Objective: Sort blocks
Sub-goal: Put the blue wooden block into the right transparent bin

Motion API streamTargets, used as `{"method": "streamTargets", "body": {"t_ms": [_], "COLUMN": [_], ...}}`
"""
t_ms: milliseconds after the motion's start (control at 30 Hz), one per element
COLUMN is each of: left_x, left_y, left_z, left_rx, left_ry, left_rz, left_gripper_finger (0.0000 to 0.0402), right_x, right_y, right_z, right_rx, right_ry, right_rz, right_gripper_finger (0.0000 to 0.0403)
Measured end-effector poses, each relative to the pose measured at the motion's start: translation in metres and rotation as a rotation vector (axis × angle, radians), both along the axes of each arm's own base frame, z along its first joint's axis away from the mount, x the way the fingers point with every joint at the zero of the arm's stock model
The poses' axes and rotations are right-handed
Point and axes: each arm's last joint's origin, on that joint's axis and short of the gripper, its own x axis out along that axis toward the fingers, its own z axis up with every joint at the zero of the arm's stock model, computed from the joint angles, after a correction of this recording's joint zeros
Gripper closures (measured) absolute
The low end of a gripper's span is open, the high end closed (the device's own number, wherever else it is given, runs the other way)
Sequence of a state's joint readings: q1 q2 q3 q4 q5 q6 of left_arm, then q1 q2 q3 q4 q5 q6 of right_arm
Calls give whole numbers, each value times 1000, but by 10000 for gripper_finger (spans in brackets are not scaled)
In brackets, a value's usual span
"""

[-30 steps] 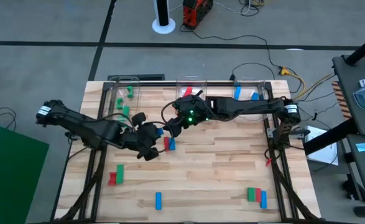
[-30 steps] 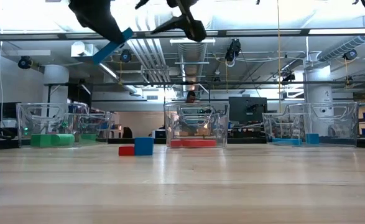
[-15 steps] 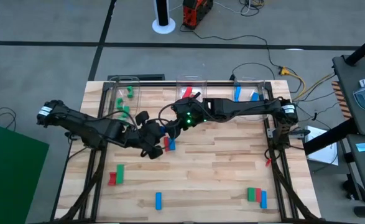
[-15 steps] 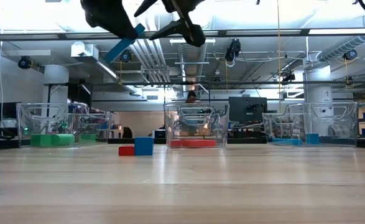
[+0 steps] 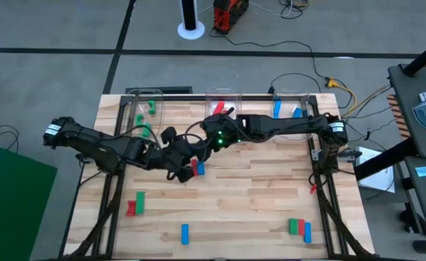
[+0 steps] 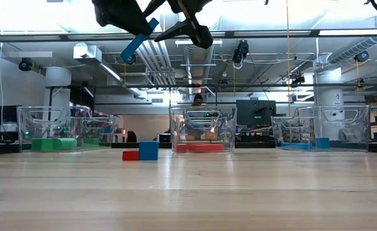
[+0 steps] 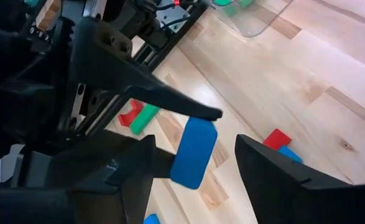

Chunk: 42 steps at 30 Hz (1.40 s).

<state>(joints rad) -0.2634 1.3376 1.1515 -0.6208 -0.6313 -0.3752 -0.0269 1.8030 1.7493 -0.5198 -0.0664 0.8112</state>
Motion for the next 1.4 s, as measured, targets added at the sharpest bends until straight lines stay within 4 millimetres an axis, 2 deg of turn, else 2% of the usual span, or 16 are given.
{"method": "streamTargets", "body": {"t_ms": [200, 300, 433, 567, 700, 967, 1133, 1400], "left_x": [0, 0, 0, 0, -1, -9, -14, -17], "left_y": [0, 0, 0, 0, 1, 3, 4, 5], "left_z": [0, 0, 0, 0, -1, -7, -9, -9], "left_rx": [4, 4, 17, 15, -7, -1, -28, -46], "left_ry": [-2, -1, 2, 0, 2, 91, 120, 125], "left_rz": [4, 3, 9, 5, 25, 46, 86, 107], "left_gripper_finger": [304, 301, 274, 262, 259, 256, 256, 255], "right_x": [0, 0, 0, -1, -12, -59, -101, -165], "right_y": [0, 0, -1, -1, -9, -42, -64, -105], "right_z": [0, 0, 0, -1, -5, 4, 22, 42], "right_rx": [-10, -23, -44, -85, -105, -159, -195, -222], "right_ry": [0, -4, -1, 14, 126, 465, 648, 725], "right_rz": [-11, -1, 11, 34, 24, -5, -94, -303], "right_gripper_finger": [244, 287, 352, 355, 355, 355, 355, 355]}}
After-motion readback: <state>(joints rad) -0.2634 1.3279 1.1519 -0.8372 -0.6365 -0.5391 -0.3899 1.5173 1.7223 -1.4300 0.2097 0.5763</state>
